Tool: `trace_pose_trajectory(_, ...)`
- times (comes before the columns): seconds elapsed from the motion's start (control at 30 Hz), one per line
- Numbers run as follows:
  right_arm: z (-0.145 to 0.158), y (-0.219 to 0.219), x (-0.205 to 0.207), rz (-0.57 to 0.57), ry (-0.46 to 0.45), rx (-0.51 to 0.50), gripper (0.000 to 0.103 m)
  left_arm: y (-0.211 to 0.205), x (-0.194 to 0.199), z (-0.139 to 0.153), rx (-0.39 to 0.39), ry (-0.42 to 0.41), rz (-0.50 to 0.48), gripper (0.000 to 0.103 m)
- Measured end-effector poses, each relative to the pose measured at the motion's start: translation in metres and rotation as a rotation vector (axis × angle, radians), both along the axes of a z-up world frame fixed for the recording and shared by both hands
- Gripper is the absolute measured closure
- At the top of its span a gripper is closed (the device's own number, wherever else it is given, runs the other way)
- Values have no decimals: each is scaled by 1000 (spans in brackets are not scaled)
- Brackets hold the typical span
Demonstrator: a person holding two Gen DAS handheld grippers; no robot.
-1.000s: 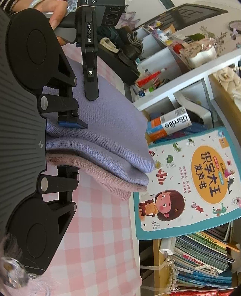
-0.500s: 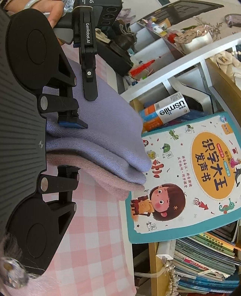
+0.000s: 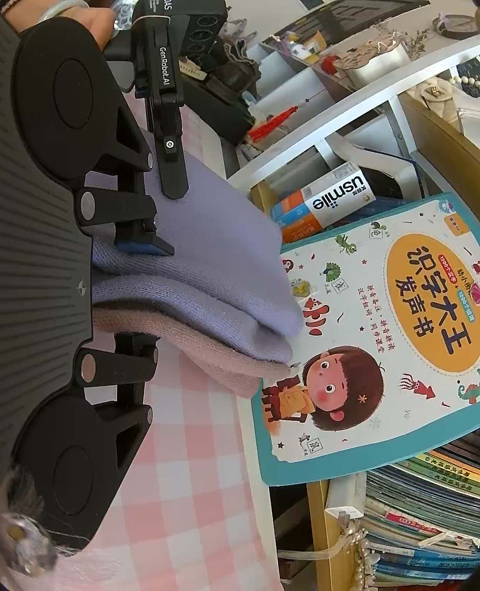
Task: Fold clothes
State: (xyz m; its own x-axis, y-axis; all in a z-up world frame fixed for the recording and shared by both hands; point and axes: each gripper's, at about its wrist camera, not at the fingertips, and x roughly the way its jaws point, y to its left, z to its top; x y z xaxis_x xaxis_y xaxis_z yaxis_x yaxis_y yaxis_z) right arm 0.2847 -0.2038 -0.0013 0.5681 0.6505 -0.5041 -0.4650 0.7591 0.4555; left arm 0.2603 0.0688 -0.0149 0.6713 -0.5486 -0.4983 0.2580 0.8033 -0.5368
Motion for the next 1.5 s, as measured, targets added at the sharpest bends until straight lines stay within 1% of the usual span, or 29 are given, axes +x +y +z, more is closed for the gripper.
trace_pose_trajectory(0.1,-3,-1,0,-4,2,3,65,0,-1,-1,1,0,5,34)
trace_pose_trajectory(0.17,-4,-2,-2,-20,3,4,57,-1,-3,1,7,-4,15,28)
trace_pose_trajectory(0.2,-3,-3,-4,-28,1,5,54,-1,-6,2,14,-11,23,27)
trace_pose_trajectory(0.27,-1,-5,-9,-43,-10,9,38,-2,-13,7,30,-33,40,22)
trace_pose_trajectory(0.33,5,-9,-17,-59,-37,15,33,-2,-24,16,53,-76,63,20)
trace_pose_trajectory(0.43,14,-16,-37,-111,-97,-4,32,-3,-46,30,90,-157,100,11)
trace_pose_trajectory(0.57,19,-19,-65,-155,-150,-47,32,-12,-73,40,130,-210,117,10)
trace_pose_trajectory(0.67,20,-18,-87,-174,-171,-83,32,-25,-90,41,176,-214,124,10)
trace_pose_trajectory(0.8,20,-14,-109,-211,-206,-155,31,-43,-110,40,269,-228,127,9)
trace_pose_trajectory(0.87,19,-14,-119,-219,-216,-178,29,-49,-119,39,307,-242,128,6)
trace_pose_trajectory(0.97,18,-12,-132,-224,-228,-203,27,-54,-133,38,354,-264,161,6)
trace_pose_trajectory(1.03,17,-10,-141,-226,-246,-227,26,-56,-140,38,377,-275,183,5)
trace_pose_trajectory(1.13,17,-5,-152,-229,-277,-262,21,-57,-147,38,393,-279,199,5)
trace_pose_trajectory(1.23,17,-3,-161,-237,-301,-277,19,-58,-154,39,416,-280,212,4)
trace_pose_trajectory(1.37,17,-1,-168,-267,-320,-281,15,-61,-162,37,463,-288,236,2)
trace_pose_trajectory(1.43,17,1,-171,-280,-329,-296,12,-64,-166,35,491,-297,243,2)
trace_pose_trajectory(1.5,15,3,-173,-288,-334,-311,11,-65,-169,33,515,-305,248,2)
